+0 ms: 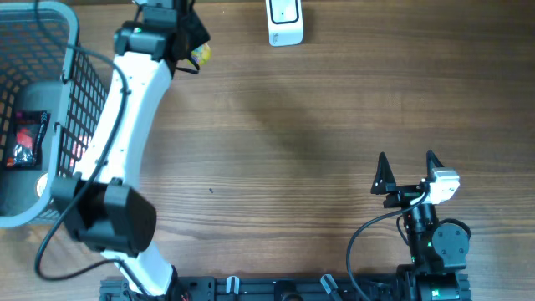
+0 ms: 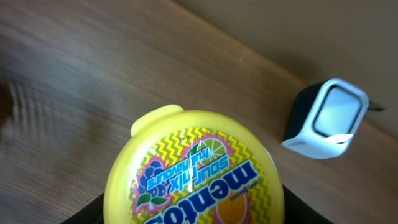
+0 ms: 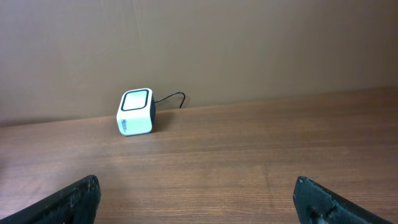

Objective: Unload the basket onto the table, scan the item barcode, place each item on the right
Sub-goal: 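Lift the Mentos container out and carry it toward the scanner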

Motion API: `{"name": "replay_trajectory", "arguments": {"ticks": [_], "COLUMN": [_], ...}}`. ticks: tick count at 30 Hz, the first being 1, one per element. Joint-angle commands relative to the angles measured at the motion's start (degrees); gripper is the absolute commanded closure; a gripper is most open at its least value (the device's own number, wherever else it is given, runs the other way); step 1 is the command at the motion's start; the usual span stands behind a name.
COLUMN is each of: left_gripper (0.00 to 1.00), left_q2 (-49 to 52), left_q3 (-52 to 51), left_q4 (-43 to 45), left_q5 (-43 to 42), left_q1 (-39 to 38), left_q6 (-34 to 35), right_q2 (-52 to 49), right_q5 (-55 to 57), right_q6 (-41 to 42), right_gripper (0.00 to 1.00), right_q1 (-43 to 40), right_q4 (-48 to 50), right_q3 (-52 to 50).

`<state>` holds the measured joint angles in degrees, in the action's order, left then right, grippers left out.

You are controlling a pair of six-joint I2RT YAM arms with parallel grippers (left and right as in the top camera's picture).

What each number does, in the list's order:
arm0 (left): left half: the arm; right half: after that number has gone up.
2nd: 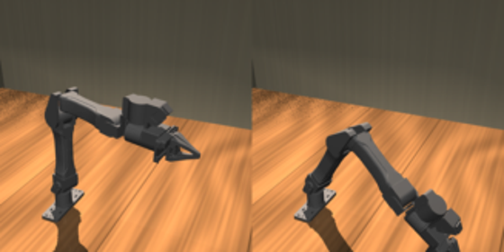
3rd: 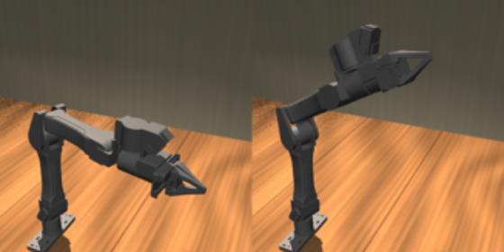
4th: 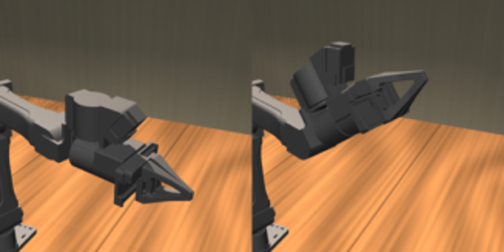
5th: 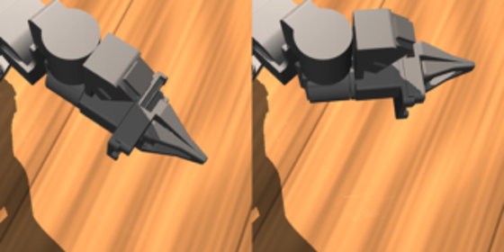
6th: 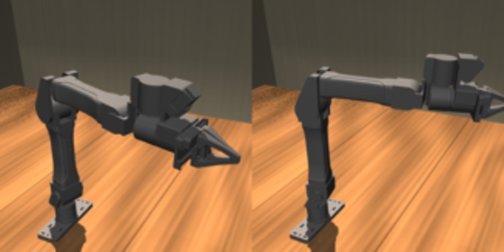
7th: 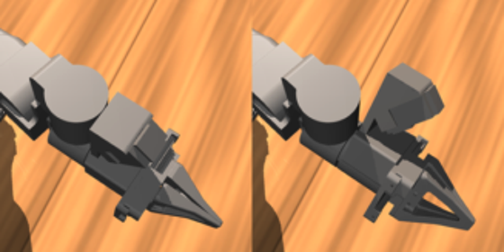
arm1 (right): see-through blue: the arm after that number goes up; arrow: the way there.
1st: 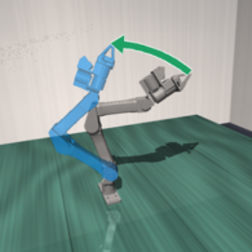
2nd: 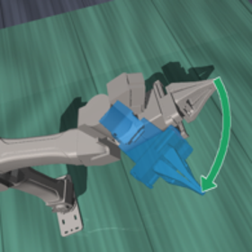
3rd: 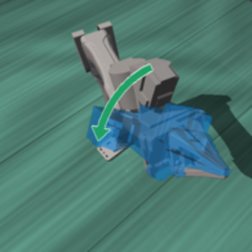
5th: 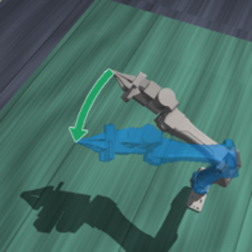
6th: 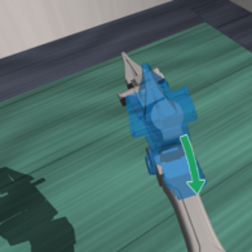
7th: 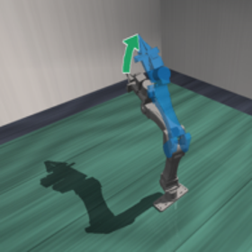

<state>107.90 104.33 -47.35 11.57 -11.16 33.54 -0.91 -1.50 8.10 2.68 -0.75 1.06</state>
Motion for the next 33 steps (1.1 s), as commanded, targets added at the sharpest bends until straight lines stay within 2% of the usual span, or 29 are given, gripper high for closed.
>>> {"name": "replay_trajectory", "arguments": {"ticks": [1, 11, 19, 33], "left_gripper": [0.47, 0.49, 0.43, 0.43], "left_q2": [4.2, 11.7, 17.7, 23.0], "left_q3": [0.7, 0.7, 0.7, 0.7], "left_q4": [0.9, 5.1, 6.5, 6.7], "left_q5": [2.0, 3.8, 5.1, 5.0], "left_q1": [-0.6, -0.6, -0.7, -0.7], "left_q6": [-0.1, -0.1, -0.1, 0.0], "right_q2": [0.1, 0.1, 0.1, 0.1], "right_q5": [-0.7, -0.7, -0.7, -0.7], "right_q6": [-0.2, -0.2, -0.2, -0.2], "right_gripper": [0.00, 0.00, 0.00, 0.00], "right_q1": [0.1, 0.1, 0.1, 0.1], "right_q4": [0.3, 0.3, 0.3, 0.3], "right_q3": [-0.4, -0.4, -0.4, -0.4]}}
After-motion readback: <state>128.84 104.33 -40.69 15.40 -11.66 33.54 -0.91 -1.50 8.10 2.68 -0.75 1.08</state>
